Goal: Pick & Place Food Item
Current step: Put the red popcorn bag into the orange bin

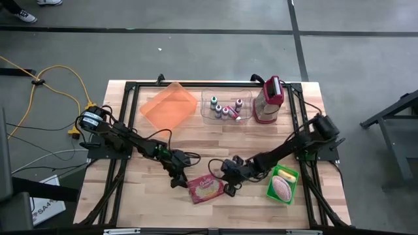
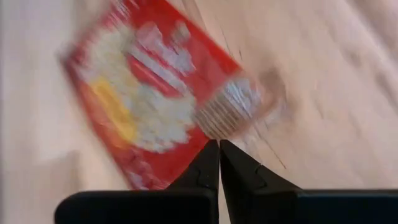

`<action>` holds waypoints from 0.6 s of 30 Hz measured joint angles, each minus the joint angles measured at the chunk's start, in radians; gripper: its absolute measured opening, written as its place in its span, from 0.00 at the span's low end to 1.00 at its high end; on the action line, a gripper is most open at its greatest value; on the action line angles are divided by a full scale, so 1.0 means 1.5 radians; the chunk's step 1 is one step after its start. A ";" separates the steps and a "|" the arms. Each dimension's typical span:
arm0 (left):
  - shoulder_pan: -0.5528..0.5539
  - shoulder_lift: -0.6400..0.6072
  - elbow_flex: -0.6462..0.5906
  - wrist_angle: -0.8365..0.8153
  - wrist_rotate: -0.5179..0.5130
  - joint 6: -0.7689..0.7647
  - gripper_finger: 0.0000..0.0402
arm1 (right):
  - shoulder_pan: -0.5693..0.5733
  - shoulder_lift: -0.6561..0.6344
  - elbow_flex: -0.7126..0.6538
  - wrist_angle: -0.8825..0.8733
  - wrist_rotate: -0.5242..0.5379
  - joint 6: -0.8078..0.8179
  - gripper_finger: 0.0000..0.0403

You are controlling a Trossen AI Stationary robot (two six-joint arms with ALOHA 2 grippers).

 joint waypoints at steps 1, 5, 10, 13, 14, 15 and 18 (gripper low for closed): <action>0.000 0.000 0.000 0.000 -0.001 0.000 0.54 | 0.001 -0.015 0.001 -0.007 0.005 0.000 0.01; 0.000 0.000 -0.001 0.002 -0.004 0.001 0.54 | 0.014 -0.054 0.003 -0.005 0.014 -0.002 0.01; 0.000 0.000 -0.001 0.003 -0.011 0.002 0.54 | 0.035 -0.044 0.003 0.015 -0.004 0.018 0.01; 0.000 0.000 -0.001 0.002 -0.015 0.002 0.54 | 0.052 -0.031 0.001 0.038 -0.010 0.028 0.01; 0.001 0.000 -0.001 0.002 -0.017 0.002 0.54 | 0.059 -0.030 0.001 0.049 -0.010 0.033 0.01; 0.000 0.000 -0.001 0.003 -0.018 0.002 0.54 | 0.065 -0.030 0.002 0.060 -0.011 0.040 0.01; 0.001 0.000 -0.001 0.005 -0.019 0.002 0.54 | 0.084 -0.030 0.002 0.062 -0.010 0.059 0.01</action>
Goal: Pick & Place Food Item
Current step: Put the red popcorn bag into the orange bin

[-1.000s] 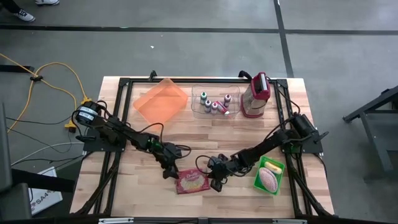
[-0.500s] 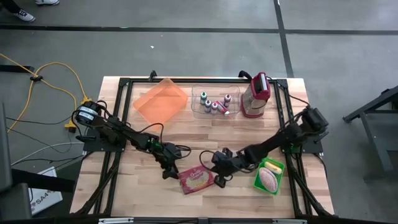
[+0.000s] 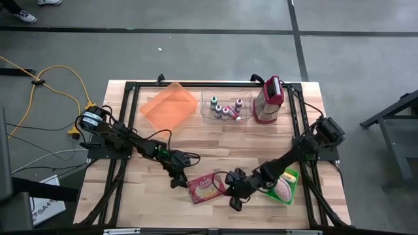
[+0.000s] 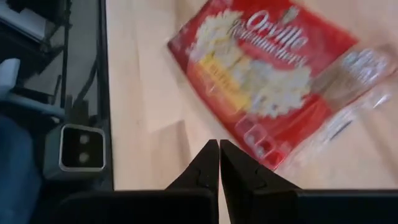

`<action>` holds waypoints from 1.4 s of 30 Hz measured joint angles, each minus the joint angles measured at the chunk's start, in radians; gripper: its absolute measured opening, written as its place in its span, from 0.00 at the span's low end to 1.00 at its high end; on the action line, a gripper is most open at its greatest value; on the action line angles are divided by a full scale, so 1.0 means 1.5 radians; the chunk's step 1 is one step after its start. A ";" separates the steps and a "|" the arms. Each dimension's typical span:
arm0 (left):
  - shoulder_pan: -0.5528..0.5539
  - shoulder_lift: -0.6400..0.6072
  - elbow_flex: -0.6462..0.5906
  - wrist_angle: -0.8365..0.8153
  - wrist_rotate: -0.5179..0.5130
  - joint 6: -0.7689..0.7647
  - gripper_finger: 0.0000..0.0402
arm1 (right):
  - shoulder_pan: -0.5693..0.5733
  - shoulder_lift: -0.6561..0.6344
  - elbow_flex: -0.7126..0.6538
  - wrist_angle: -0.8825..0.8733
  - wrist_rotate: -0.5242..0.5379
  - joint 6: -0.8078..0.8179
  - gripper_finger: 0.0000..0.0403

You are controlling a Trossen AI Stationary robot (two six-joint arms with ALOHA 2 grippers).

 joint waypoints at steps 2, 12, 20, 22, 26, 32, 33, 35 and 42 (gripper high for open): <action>0.000 0.000 0.000 0.003 -0.004 0.000 0.54 | 0.009 0.000 0.000 0.008 0.001 0.013 0.01; 0.024 0.001 0.006 0.028 -0.023 0.025 0.54 | 0.016 0.038 0.000 0.074 -0.019 0.033 0.01; 0.038 0.018 0.021 0.030 -0.003 0.042 0.54 | 0.013 0.067 0.001 0.100 -0.024 0.044 0.01; 0.036 0.046 0.036 0.037 0.010 0.042 0.54 | 0.013 0.067 0.001 0.099 -0.024 0.044 0.01; 0.028 0.098 0.071 0.042 0.027 0.050 0.54 | 0.013 0.067 0.001 0.098 -0.024 0.044 0.01; 0.036 0.110 0.085 0.042 0.054 0.061 0.54 | 0.019 0.079 0.001 0.099 -0.035 0.053 0.01; 0.037 0.110 0.085 0.042 0.060 0.059 0.54 | 0.022 0.086 0.001 0.106 -0.038 0.061 0.01; 0.036 0.110 0.085 0.042 0.059 0.057 0.54 | 0.027 0.099 0.002 0.122 -0.042 0.071 0.01; 0.036 0.110 0.085 0.040 0.059 0.053 0.54 | 0.029 0.113 0.014 0.118 -0.037 0.057 0.01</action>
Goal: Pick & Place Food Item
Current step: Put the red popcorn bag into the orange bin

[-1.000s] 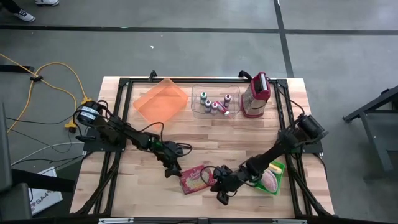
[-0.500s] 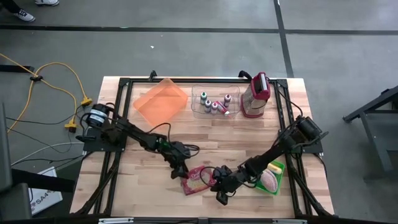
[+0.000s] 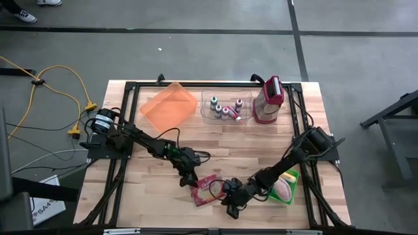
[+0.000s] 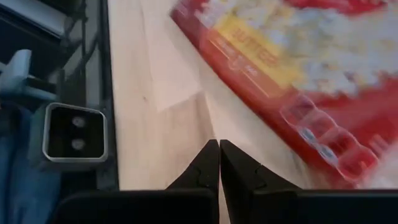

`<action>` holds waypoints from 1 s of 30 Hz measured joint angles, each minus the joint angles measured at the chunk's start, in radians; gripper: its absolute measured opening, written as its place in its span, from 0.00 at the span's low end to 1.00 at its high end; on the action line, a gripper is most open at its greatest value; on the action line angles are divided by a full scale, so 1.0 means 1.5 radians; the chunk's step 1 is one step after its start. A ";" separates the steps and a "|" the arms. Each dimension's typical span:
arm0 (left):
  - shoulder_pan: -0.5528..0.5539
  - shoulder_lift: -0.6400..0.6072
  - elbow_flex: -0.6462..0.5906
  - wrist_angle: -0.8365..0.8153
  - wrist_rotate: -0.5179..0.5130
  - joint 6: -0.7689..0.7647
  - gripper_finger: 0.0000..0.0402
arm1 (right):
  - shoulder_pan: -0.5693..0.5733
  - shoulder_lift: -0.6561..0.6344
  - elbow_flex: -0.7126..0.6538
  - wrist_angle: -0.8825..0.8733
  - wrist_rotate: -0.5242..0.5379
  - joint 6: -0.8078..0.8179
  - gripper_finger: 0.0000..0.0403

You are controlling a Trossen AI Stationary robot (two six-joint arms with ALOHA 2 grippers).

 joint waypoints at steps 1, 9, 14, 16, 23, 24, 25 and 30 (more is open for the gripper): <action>0.000 0.000 0.000 0.000 0.000 -0.001 0.54 | -0.005 0.008 0.009 0.005 -0.002 -0.005 0.01; -0.001 0.000 0.000 -0.001 -0.001 -0.003 0.54 | -0.030 0.066 0.072 -0.012 -0.045 -0.048 0.01; -0.001 0.000 0.000 -0.001 0.001 0.000 0.54 | -0.041 0.080 0.116 -0.079 -0.029 -0.075 0.01; -0.002 0.000 0.000 -0.001 0.002 0.000 0.54 | -0.045 0.080 0.123 -0.093 -0.017 -0.083 0.01; -0.014 0.000 0.000 -0.003 -0.009 0.007 0.54 | -0.069 0.080 0.123 -0.093 -0.007 -0.083 0.01; -0.015 0.000 0.000 -0.003 -0.011 0.007 0.54 | -0.073 0.080 0.123 -0.093 -0.008 -0.086 0.01; -0.016 0.000 0.000 -0.003 -0.011 0.007 0.54 | -0.076 0.080 0.123 -0.093 -0.009 -0.092 0.01; -0.015 0.000 0.000 -0.005 -0.016 0.008 0.54 | -0.081 0.080 0.123 -0.093 -0.016 -0.101 0.01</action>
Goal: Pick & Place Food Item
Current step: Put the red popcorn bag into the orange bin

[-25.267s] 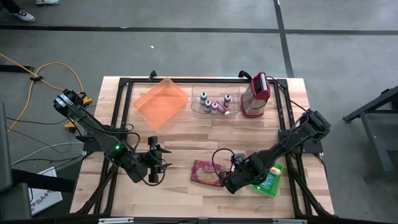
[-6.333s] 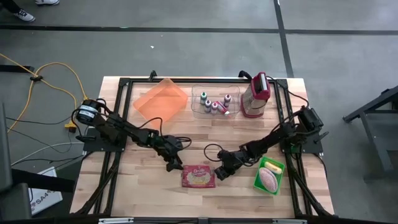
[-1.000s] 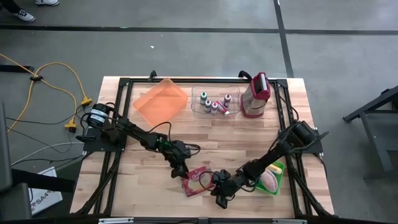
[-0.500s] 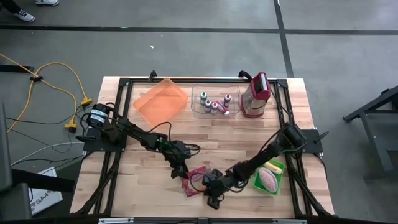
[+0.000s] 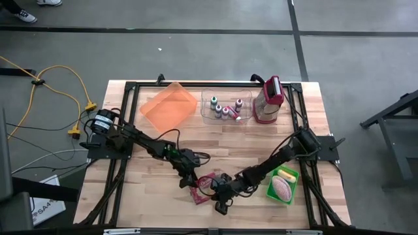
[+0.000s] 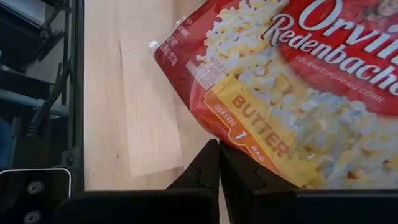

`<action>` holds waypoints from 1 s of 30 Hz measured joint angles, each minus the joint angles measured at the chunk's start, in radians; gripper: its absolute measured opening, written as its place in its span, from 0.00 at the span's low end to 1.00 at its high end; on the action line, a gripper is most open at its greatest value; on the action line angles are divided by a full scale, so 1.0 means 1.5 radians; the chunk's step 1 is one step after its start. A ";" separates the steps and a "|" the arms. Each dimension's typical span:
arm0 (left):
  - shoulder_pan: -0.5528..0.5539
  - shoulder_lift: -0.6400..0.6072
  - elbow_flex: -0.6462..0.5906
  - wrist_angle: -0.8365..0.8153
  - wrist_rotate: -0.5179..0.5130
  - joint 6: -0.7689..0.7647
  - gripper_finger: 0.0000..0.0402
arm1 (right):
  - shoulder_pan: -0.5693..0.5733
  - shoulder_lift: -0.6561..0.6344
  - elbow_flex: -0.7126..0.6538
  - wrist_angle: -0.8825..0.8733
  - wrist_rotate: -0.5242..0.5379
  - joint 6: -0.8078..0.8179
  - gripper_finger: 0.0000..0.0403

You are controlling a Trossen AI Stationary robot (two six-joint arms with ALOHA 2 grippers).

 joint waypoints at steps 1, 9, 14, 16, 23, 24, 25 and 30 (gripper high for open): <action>0.001 0.000 0.000 -0.004 -0.006 0.001 0.54 | 0.000 0.000 0.000 0.000 0.000 0.000 0.01; 0.006 0.000 0.003 -0.034 -0.029 0.000 0.54 | 0.000 0.000 0.000 -0.001 -0.004 0.000 0.01; 0.006 -0.003 0.003 -0.041 -0.021 -0.004 0.54 | -0.001 0.000 -0.001 0.006 -0.004 -0.018 0.01; 0.011 -0.004 0.003 -0.049 -0.027 -0.005 0.54 | -0.001 0.001 -0.001 0.009 -0.004 -0.018 0.01; 0.010 -0.004 0.036 -0.123 -0.014 -0.016 0.52 | -0.001 0.001 -0.001 0.014 -0.005 -0.023 0.01; 0.007 -0.004 0.052 -0.157 -0.020 -0.004 0.51 | -0.001 0.001 -0.001 0.016 -0.005 -0.024 0.01; 0.003 -0.004 0.065 -0.185 -0.031 0.017 0.50 | -0.001 0.001 -0.001 0.016 -0.005 -0.027 0.01; -0.003 -0.003 0.093 -0.236 -0.055 0.065 0.45 | -0.001 0.001 -0.001 0.021 -0.008 -0.030 0.01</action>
